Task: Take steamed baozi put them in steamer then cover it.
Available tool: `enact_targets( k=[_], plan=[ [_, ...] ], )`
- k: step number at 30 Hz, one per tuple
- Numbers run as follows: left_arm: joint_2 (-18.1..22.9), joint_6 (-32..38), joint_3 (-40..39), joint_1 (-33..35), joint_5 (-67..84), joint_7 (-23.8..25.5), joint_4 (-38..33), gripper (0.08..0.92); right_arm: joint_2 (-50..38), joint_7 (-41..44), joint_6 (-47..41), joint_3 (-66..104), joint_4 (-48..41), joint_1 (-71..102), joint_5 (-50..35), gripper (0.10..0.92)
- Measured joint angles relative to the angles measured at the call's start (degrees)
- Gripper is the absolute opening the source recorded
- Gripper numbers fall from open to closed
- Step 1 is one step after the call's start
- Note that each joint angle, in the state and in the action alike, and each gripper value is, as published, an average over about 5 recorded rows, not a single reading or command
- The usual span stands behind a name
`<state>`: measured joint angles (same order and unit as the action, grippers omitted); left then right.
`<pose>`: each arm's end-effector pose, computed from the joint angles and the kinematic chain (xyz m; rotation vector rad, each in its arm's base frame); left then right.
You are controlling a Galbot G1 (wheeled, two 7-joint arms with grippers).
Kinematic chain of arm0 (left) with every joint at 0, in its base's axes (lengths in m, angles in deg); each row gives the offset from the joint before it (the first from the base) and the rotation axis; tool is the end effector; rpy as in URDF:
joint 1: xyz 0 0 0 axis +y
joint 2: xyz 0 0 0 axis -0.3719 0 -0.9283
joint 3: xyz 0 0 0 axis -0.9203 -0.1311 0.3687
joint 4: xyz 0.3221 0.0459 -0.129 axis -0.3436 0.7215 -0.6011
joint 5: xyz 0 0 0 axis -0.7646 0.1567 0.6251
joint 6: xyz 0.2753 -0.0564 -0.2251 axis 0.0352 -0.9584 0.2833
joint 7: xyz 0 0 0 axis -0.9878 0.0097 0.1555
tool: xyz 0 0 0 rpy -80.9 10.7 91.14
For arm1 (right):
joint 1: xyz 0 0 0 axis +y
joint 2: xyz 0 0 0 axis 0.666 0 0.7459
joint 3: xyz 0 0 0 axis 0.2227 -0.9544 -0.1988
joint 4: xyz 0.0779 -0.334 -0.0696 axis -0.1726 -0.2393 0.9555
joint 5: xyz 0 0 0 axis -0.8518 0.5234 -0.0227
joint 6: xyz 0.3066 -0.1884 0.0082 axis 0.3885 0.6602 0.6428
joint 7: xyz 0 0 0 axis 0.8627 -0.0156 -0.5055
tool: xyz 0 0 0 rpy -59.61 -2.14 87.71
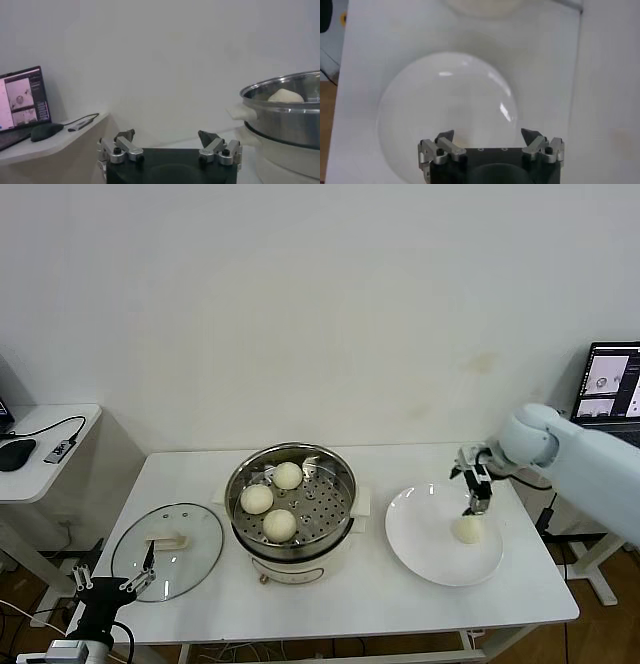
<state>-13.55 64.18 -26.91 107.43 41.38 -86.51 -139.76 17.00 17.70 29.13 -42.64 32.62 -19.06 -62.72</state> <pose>0.1475 0.1550 -0.3112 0.1366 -3.0435 -0.3841 0.5067 -0.1472 -0.1411 1.1694 -1.4250 1.4397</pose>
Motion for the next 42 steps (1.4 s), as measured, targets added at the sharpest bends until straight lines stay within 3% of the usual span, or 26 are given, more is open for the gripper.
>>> enact_targets(
  k=[23, 42],
  plan=[
    [0.4, 0.2, 0.3, 0.1, 0.0, 0.0, 0.5, 0.823, 5.7, -1.6, 1.0, 10.5, -11.7, 13.3, 8.6, 0.82],
    [0.8, 0.3, 0.3, 0.2, 0.0, 0.0, 0.5, 0.823, 7.5, -1.3, 1.2, 12.3, -14.0, 15.2, 10.3, 0.653]
  ],
)
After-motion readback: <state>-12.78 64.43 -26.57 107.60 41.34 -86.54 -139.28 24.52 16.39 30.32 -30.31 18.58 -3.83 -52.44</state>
